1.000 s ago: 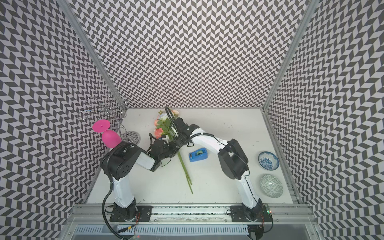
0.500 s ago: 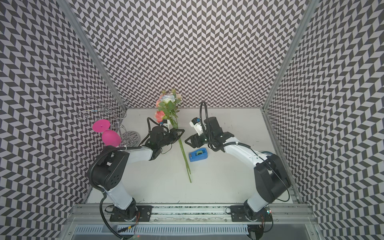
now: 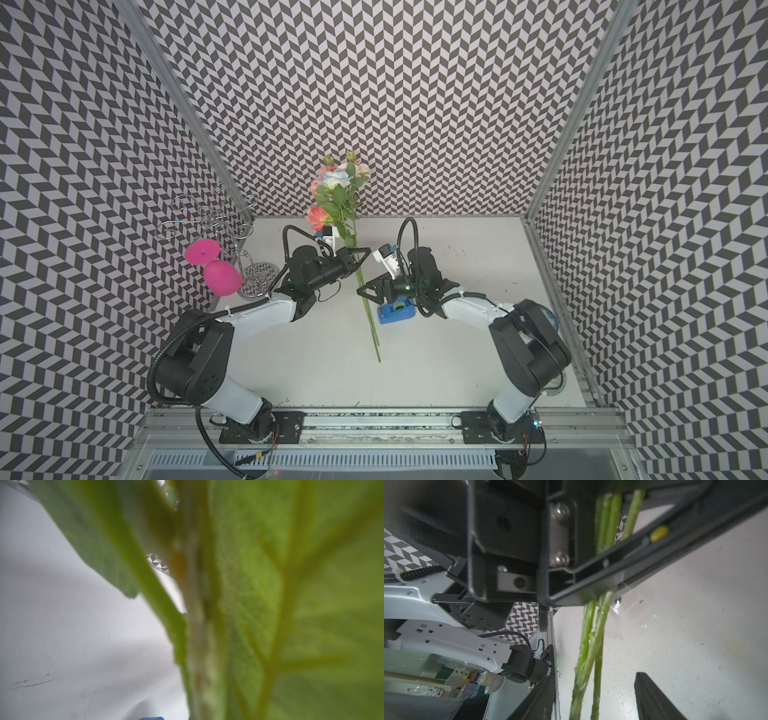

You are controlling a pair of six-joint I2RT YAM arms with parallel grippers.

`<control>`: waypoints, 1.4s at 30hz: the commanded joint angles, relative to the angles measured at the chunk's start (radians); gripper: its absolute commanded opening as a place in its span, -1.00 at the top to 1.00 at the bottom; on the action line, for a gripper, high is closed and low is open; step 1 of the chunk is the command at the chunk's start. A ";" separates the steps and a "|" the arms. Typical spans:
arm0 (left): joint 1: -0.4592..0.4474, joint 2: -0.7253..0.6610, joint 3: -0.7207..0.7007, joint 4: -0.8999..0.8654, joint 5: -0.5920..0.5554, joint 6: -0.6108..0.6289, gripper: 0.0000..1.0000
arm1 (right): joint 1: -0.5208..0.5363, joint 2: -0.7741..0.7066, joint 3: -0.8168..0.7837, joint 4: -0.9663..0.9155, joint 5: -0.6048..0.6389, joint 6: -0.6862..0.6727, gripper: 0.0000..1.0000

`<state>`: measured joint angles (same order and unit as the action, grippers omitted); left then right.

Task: Wrap bouquets with tape
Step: Wrap the tape around the bouquet.

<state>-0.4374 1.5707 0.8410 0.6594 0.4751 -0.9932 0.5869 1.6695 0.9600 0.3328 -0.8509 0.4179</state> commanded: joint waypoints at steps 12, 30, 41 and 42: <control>-0.030 -0.035 0.019 0.139 0.003 -0.053 1.00 | 0.005 0.053 -0.066 0.356 -0.034 0.174 0.56; -0.064 -0.064 0.087 -0.400 -0.282 0.180 0.04 | 0.160 -0.059 0.071 -0.194 0.710 -0.157 1.00; -0.086 0.005 0.132 -0.527 -0.364 0.267 0.24 | 0.291 0.027 0.208 -0.312 0.900 -0.215 1.00; -0.086 0.006 0.135 -0.530 -0.367 0.271 0.35 | 0.303 0.035 0.218 -0.321 0.915 -0.227 1.00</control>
<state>-0.5175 1.5612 0.9535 0.1818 0.1417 -0.7601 0.8555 1.6840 1.1320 -0.0238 -0.0093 0.2554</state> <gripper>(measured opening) 0.343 0.090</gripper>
